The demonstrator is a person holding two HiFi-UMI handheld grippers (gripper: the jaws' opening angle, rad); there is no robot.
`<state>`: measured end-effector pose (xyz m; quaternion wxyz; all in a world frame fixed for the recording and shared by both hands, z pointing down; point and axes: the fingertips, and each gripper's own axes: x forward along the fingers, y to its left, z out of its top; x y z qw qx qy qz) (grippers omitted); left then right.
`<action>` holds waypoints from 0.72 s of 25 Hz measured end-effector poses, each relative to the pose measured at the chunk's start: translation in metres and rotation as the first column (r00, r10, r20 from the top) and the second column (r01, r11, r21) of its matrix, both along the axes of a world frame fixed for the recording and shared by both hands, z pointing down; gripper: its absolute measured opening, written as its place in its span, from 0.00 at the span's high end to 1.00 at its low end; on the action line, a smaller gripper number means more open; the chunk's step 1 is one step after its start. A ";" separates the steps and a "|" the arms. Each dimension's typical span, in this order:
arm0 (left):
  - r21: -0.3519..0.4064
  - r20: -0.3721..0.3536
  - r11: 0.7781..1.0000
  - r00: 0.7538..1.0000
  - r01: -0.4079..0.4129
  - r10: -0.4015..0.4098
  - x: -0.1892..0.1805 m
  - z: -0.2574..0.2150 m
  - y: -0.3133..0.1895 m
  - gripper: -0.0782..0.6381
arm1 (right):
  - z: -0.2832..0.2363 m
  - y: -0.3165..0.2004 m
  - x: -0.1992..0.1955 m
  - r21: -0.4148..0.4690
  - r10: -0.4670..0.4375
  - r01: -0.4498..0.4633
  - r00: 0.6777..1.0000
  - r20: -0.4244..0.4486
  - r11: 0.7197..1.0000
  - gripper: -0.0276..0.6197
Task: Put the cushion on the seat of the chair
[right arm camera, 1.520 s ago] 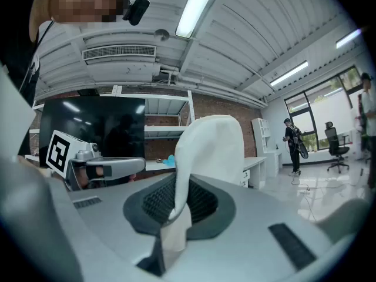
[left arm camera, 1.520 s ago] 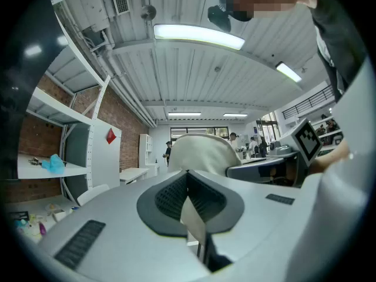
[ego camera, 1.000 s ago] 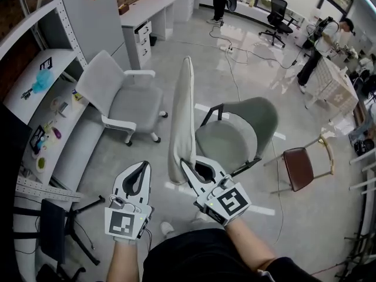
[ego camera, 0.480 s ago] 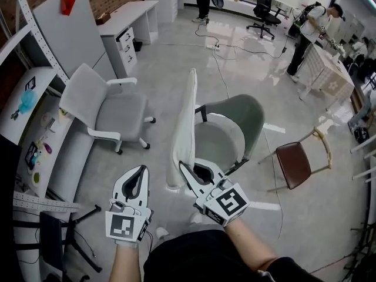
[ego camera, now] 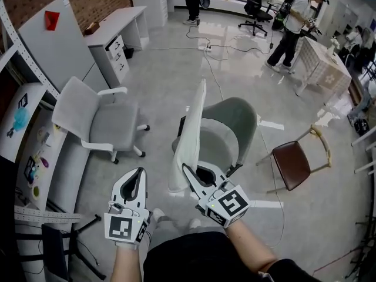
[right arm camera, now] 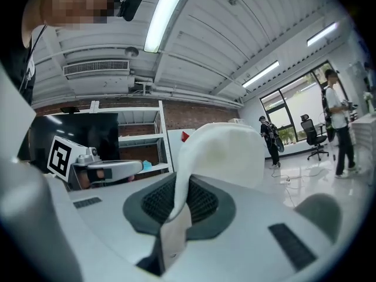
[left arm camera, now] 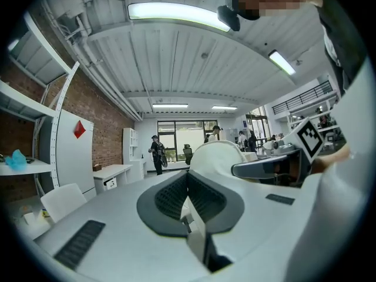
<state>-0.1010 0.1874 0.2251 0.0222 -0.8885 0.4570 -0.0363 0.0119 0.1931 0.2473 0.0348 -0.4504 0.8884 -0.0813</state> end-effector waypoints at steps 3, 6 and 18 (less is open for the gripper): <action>0.005 -0.004 1.000 1.000 -0.017 0.017 0.006 0.002 -0.013 0.87 | 0.003 -0.011 0.007 -0.005 0.020 -0.020 1.000 -0.002 1.000 0.90; 0.003 0.004 0.999 0.999 -0.047 0.046 0.011 0.006 -0.026 0.87 | 0.006 -0.024 0.011 -0.012 0.045 -0.045 0.999 -0.002 0.999 0.90; -0.028 0.006 0.989 0.989 -0.149 0.149 0.010 0.015 -0.127 0.87 | 0.013 -0.113 0.011 -0.051 0.144 -0.144 0.990 -0.011 0.988 0.90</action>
